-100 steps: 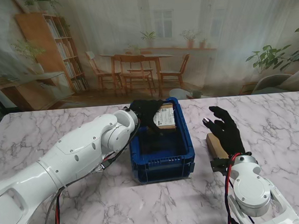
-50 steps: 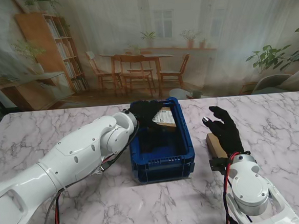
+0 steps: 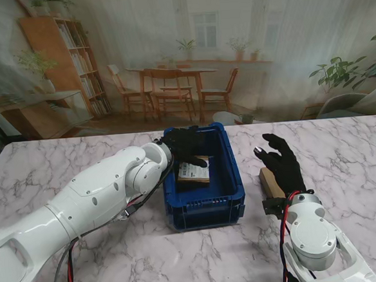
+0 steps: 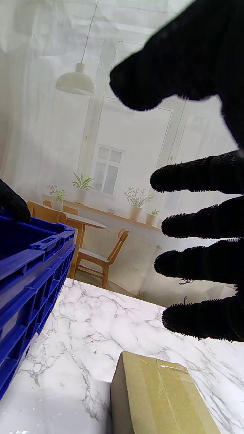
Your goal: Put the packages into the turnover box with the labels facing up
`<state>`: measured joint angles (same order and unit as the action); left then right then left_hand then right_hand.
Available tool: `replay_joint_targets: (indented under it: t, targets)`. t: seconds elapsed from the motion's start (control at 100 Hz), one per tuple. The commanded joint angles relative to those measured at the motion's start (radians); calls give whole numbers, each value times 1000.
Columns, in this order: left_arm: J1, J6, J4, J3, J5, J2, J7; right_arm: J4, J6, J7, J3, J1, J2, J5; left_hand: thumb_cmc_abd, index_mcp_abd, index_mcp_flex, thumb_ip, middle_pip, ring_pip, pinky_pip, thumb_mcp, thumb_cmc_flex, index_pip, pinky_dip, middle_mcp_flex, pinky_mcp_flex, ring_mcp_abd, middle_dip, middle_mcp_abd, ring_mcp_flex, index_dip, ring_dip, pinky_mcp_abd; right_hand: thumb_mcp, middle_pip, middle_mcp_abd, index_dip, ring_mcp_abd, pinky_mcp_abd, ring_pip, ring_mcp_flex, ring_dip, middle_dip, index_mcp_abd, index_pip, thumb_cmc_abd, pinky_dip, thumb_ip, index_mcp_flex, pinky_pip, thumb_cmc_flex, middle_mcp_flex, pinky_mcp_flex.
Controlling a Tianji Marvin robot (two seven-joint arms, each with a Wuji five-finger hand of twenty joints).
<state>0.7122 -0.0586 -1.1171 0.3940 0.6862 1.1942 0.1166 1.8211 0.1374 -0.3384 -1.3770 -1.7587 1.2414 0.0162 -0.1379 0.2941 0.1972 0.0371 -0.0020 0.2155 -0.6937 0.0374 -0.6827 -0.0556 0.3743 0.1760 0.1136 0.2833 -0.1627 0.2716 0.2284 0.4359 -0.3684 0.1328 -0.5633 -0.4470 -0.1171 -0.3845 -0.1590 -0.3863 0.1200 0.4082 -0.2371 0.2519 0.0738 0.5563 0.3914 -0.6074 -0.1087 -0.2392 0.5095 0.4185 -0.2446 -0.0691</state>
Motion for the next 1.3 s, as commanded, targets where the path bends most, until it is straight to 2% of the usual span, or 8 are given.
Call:
replay_joint_targets:
  t: [0.0, 0.29, 0.47, 0.79, 1.03, 1.1, 1.21, 1.29]
  targets:
    - [-4, 3, -5, -3, 2, -3, 20, 0, 7, 0, 2, -1, 4, 2, 35, -14, -49, -25, -16, -19, 26, -7, 32, 22, -18, -62, -18, 37, 16, 10, -44, -14, 30, 21, -22, -3, 6, 11, 22, -7, -12, -4, -14, -5, 49, -13, -7, -15, 7, 26, 6, 23, 33, 8]
    - [32, 11, -71, 53, 38, -26, 17, 0, 8, 0, 3, 0, 3, 2, 38, -13, -41, -27, -3, -12, 28, -15, 5, 16, -23, -37, -20, 30, 7, 7, -40, -17, 35, 39, -26, -2, 10, 12, 24, 0, -18, -16, -11, -7, 48, -13, -5, -13, 6, 24, 3, 22, 30, 13]
    - [79, 35, -153, 130, 105, -56, 15, 0, 3, 1, 2, -1, 3, 0, 51, -12, -31, -28, 7, -5, 19, -18, -29, 10, -19, -3, -17, 25, -11, 1, -26, -17, 31, 45, -26, 1, 14, 12, 26, 10, -24, -21, -8, -8, 50, -13, -4, -13, 6, 19, 1, 19, 27, 19]
    - [239, 90, -351, 360, 244, -104, 9, -2, -5, 0, -1, -3, 3, -1, 96, -16, 35, -28, 33, 4, -13, -10, -106, -22, -3, 112, -17, 8, -70, -10, 42, -4, 5, 68, -28, 4, 21, 12, 28, 13, -31, -22, -5, -10, 48, -13, -3, -13, 6, 15, -7, 19, 19, 22]
    - [412, 164, -521, 573, 318, -132, 38, -3, -10, 2, -3, -4, 2, -1, 110, -72, 179, -25, 74, -3, 4, -8, -108, -75, 10, 245, -25, -16, -122, -45, 129, 24, -18, 112, -29, 7, 23, 12, 31, 14, -35, -22, -4, -11, 48, -12, -3, -13, 6, 8, -15, 19, 17, 24]
    - [468, 185, -559, 634, 334, -137, 37, -4, -12, 3, -3, -4, 2, 0, 109, -79, 203, -24, 77, -8, 12, -8, -108, -82, 13, 259, -26, -17, -125, -48, 140, 28, -20, 121, -30, 7, 24, 12, 28, 15, -36, -23, -3, -11, 49, -11, -3, -13, 6, 6, -18, 19, 15, 24]
    - [555, 210, -597, 718, 342, -138, 1, -7, -17, 0, -3, -3, 2, 8, 109, -90, 235, -23, 94, -4, 7, -8, -109, -96, 27, 292, -7, -23, -140, -55, 172, 39, -29, 128, -30, 7, 26, 12, 30, 16, -38, -23, -2, -10, 47, -10, -4, -14, 6, 1, -22, 20, 13, 21]
    - [610, 221, -611, 768, 339, -137, -31, -11, -22, -6, -4, -3, 2, 16, 109, -93, 247, -22, 100, 6, -21, -7, -111, -96, 78, 316, 10, -28, -159, -61, 202, 51, -60, 127, -31, 6, 26, 11, 31, 18, -39, -23, -2, -10, 44, -9, -4, -15, 6, -4, -24, 20, 10, 19]
